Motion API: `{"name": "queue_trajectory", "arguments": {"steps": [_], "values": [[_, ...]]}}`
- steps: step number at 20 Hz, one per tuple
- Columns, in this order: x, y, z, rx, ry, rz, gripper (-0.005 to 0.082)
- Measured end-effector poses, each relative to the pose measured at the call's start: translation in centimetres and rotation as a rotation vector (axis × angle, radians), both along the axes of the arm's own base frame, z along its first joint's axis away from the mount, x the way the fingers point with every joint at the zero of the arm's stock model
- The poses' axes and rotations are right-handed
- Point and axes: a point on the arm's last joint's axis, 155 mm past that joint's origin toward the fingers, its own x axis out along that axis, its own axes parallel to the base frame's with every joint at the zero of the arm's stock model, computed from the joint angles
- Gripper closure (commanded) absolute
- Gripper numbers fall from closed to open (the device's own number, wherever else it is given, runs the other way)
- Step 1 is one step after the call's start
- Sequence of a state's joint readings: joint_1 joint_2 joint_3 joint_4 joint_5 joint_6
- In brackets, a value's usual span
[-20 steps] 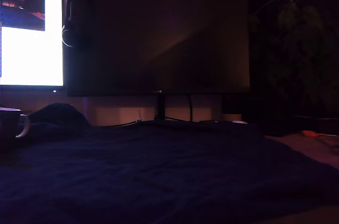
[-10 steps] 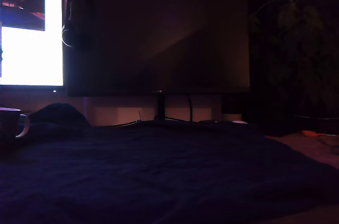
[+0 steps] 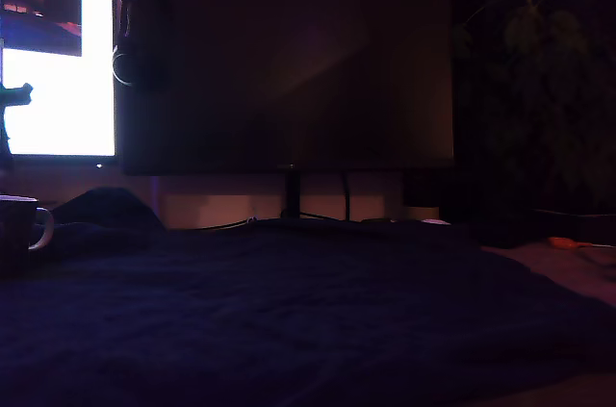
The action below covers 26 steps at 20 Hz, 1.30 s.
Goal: Pick up the coffee capsules on the table and drop them inside the coffee cup
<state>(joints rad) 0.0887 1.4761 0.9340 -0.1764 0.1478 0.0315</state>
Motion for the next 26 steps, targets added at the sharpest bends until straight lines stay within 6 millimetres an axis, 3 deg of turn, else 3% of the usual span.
{"name": "queue_trajectory", "arguments": {"steps": [13, 17, 20, 22, 25, 26], "values": [[-0.67, 0.00, -0.98, -0.008, 0.091, 0.002, 0.0548], [-0.65, 0.10, -0.97, -0.008, 0.090, 0.004, 0.0374], [-0.54, 0.11, -0.85, -0.008, 0.084, 0.004, 0.0365], [-0.50, 0.12, -0.81, -0.007, 0.081, 0.004, 0.0448], [-0.12, 0.14, -0.43, -0.006, 0.060, 0.004, 0.0753], [-0.12, 0.14, -0.43, -0.006, 0.060, 0.004, 0.0794]]}}
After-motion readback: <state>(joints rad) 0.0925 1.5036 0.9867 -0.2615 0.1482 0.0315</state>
